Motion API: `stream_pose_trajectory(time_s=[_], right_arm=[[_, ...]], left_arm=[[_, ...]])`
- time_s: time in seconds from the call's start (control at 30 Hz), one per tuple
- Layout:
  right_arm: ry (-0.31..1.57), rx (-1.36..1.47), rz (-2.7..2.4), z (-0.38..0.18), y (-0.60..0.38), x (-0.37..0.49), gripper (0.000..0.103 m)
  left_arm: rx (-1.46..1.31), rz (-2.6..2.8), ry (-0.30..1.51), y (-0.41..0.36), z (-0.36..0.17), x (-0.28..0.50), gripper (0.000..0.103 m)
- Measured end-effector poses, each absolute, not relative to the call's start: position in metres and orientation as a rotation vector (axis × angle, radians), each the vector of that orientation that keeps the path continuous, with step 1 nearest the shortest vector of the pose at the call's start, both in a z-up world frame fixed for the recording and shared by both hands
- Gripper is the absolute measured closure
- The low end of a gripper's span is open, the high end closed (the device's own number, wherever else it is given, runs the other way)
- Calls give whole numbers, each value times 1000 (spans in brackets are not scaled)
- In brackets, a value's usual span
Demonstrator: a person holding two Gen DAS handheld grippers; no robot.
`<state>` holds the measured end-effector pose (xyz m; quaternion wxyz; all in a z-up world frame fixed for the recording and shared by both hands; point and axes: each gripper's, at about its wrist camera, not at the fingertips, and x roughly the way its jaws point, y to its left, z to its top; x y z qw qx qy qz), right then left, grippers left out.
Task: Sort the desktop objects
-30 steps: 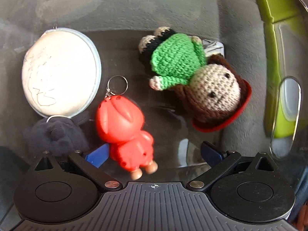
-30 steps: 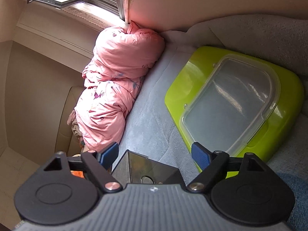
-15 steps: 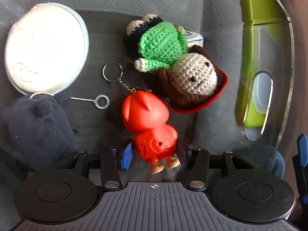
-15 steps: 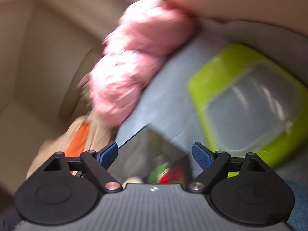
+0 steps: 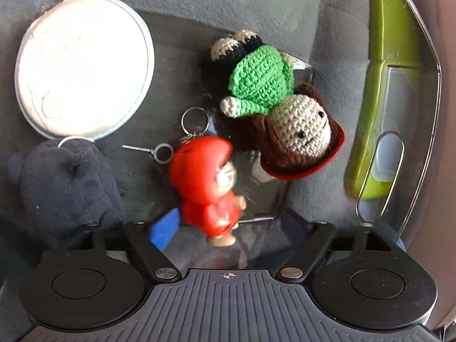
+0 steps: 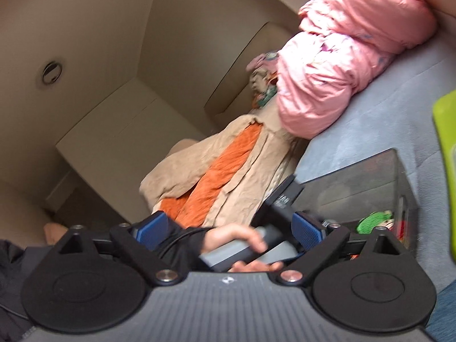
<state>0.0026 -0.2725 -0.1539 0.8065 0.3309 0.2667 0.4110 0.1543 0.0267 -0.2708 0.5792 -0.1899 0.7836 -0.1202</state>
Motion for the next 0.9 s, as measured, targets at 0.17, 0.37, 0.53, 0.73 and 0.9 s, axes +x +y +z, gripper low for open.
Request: stream_pose_trajectory(time_s=[0.17,0.37,0.53,0.73,0.9], right_arm=[[597,698,879,-153,-264,-1,6],[602,712,854,-156,-267,-4,6],[591,729,839,-157,-274,-8,5],[541,794,763,-159,-303,-10,5],[532,858,732,-163,-319,-8,4]], left_arm=[[-387,-277,1860,13,-273,158,8],[-310,-267,1859,2,-269,156,18],[-303,-326,1867,9,-258,157,74],[79,-366,1776,-1,-232,153,74],[316,-349,1705,-12,-218,148,74]])
